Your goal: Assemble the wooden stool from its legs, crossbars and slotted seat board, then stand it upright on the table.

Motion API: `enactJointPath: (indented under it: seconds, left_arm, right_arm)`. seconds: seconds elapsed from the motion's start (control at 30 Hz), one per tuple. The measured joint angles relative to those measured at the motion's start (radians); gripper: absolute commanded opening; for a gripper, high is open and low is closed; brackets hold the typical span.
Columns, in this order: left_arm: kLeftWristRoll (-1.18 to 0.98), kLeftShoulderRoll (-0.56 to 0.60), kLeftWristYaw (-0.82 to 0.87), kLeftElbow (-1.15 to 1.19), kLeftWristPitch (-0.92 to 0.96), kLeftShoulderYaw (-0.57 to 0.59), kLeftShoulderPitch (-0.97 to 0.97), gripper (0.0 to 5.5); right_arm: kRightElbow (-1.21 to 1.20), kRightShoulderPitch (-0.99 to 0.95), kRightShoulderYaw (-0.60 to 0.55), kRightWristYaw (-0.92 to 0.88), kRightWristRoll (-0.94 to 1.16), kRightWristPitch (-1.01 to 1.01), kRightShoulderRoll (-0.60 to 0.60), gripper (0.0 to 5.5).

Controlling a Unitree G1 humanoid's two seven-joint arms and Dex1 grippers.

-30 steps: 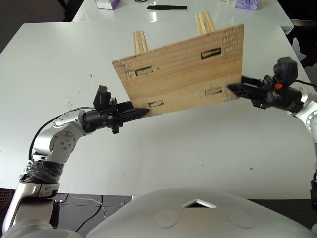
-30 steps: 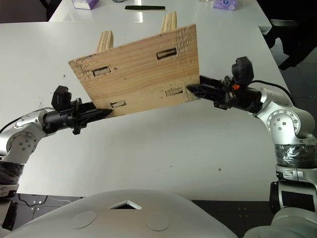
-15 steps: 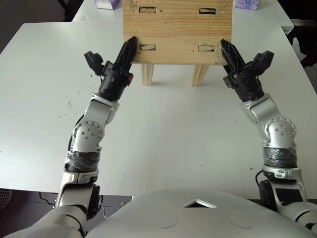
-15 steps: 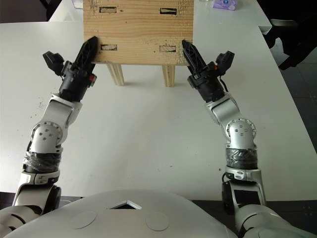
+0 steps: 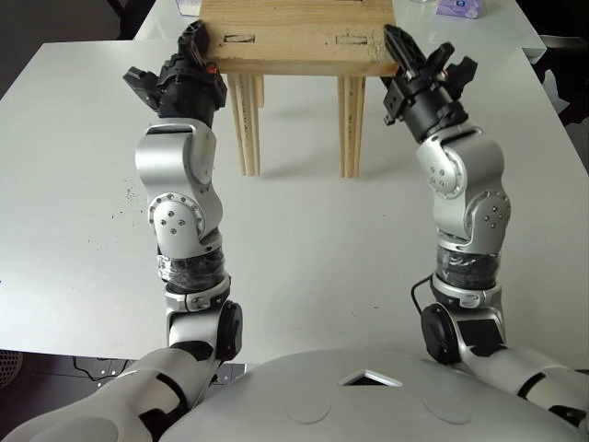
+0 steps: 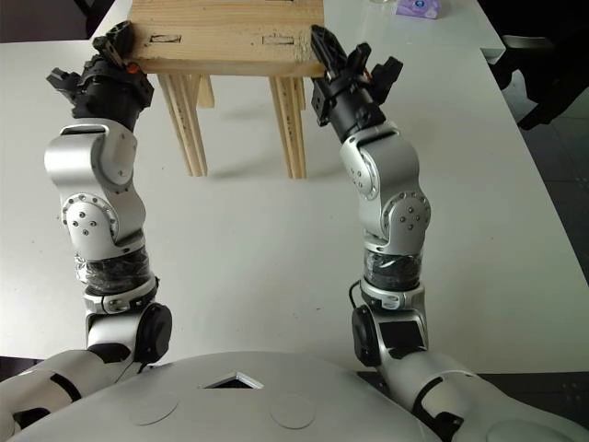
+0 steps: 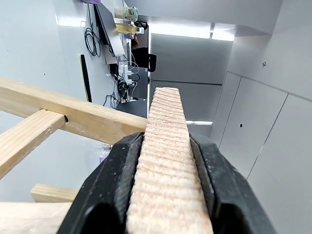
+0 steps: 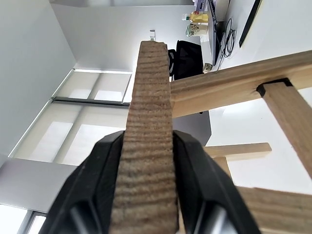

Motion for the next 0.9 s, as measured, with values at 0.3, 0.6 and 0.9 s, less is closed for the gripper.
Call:
enactJointPath:
  seconds: [0.3, 0.6, 0.9]
  left_arm:
    - [0.023, -0.077, 0.037, -0.038, 0.083, 0.007, 0.106, 1.38]
    - [0.078, -0.088, -0.109, 0.038, 0.199, 0.015, 0.133, 1.38]
    - [0.104, -0.09, -0.154, 0.05, 0.25, 0.037, 0.145, 2.94]
  right_arm:
    - [-0.129, 0.109, -0.003, -0.105, -0.059, 0.024, 0.025, 1.44]
    - [-0.1, 0.221, -0.005, 0.068, -0.161, 0.068, 0.027, 1.44]
    - [-0.063, 0.213, -0.041, 0.216, -0.289, 0.097, 0.014, 2.98]
